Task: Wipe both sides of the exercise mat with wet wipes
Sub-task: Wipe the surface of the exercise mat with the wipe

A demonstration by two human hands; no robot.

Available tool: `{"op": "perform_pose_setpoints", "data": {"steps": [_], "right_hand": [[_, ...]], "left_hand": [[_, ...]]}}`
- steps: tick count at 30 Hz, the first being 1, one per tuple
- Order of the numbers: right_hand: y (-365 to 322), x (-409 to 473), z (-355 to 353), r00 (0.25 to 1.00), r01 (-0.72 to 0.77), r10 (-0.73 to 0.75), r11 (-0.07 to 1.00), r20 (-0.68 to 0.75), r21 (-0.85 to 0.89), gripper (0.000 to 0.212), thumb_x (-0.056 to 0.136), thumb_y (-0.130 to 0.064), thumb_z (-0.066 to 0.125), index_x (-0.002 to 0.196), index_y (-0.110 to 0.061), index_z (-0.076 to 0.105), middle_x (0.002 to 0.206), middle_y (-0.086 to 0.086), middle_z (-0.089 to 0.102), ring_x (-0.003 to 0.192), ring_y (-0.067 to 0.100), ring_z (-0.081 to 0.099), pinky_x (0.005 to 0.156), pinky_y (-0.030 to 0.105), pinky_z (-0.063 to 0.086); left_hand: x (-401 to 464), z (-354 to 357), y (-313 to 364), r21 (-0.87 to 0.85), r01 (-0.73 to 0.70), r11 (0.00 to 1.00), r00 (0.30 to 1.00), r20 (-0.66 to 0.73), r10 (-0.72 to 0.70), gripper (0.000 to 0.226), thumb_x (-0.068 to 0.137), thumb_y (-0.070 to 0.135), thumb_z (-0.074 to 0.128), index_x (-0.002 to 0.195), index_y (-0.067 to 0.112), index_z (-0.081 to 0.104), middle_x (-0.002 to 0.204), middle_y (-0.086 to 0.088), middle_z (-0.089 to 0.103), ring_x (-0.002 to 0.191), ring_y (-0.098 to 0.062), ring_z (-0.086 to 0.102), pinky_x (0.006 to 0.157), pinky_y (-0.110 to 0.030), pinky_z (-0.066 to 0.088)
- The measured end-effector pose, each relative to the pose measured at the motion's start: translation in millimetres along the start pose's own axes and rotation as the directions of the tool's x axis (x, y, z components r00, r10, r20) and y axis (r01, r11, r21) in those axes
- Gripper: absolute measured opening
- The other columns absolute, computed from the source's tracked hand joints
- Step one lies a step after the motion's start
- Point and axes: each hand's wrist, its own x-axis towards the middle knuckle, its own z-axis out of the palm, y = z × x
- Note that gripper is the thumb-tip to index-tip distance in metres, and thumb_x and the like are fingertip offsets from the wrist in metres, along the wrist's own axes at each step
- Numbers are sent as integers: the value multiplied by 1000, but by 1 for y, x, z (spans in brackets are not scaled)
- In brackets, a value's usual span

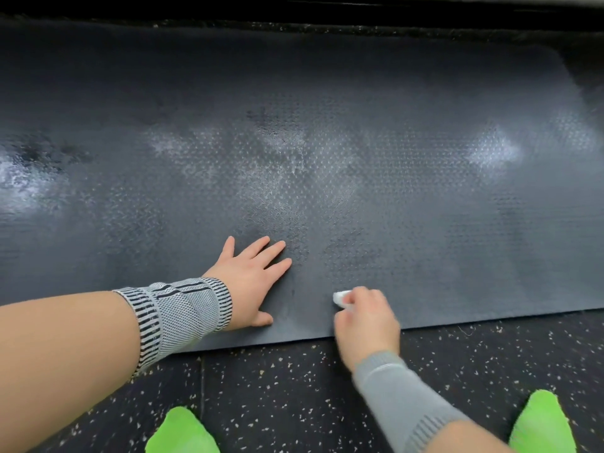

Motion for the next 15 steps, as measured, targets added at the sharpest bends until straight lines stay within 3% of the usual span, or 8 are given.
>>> {"op": "perform_pose_setpoints", "data": {"steps": [4,6,8,10,13,15], "right_hand": [[-43,-33,25,887,427,-422,904,190,15,19,93,-21,46,111,-21,52,112,0,45,96,22,56,81,29,41],[-28,-23,19,898,414,-404,910,175,-21,17,91,-20,47,107,-23,54,111,-1,45,93,23,56,78,30,40],[-7,-8,4,972,224,-222,975,72,-14,16,89,-18,47,101,-26,56,109,-3,48,90,22,58,79,29,41],[6,0,-2,994,110,-111,993,-17,-47,14,90,-19,46,101,-22,54,109,-2,50,90,21,57,80,28,42],[-26,-17,8,972,222,-218,975,89,-33,23,89,-18,46,107,-27,59,112,-3,50,96,23,59,84,27,42],[-55,-36,24,896,435,-434,900,92,12,17,77,-20,65,93,-28,64,96,-3,53,76,20,62,65,23,43]], "left_hand": [[-3,-2,-10,15,45,999,999,4,-45,101,85,64,57,156,28,-3,163,1,-18,150,-22,-13,116,-63,3],[-6,0,-17,8,76,997,997,-6,-76,101,84,65,58,156,28,-3,163,1,-17,150,-21,-12,116,-63,4],[-10,4,-25,-5,109,994,994,-10,-109,102,83,65,58,156,28,-2,163,0,-16,151,-22,-11,116,-63,5],[-12,7,-30,-15,135,991,991,-5,-135,102,83,66,58,156,29,-2,163,1,-15,151,-22,-10,116,-63,6],[-12,6,-31,-19,145,989,989,-7,-145,103,82,67,58,156,30,-2,163,1,-14,151,-22,-10,116,-63,7],[-12,5,-31,-24,149,989,989,-8,-149,103,82,66,59,156,30,-2,163,1,-14,151,-21,-10,116,-64,7]]}}
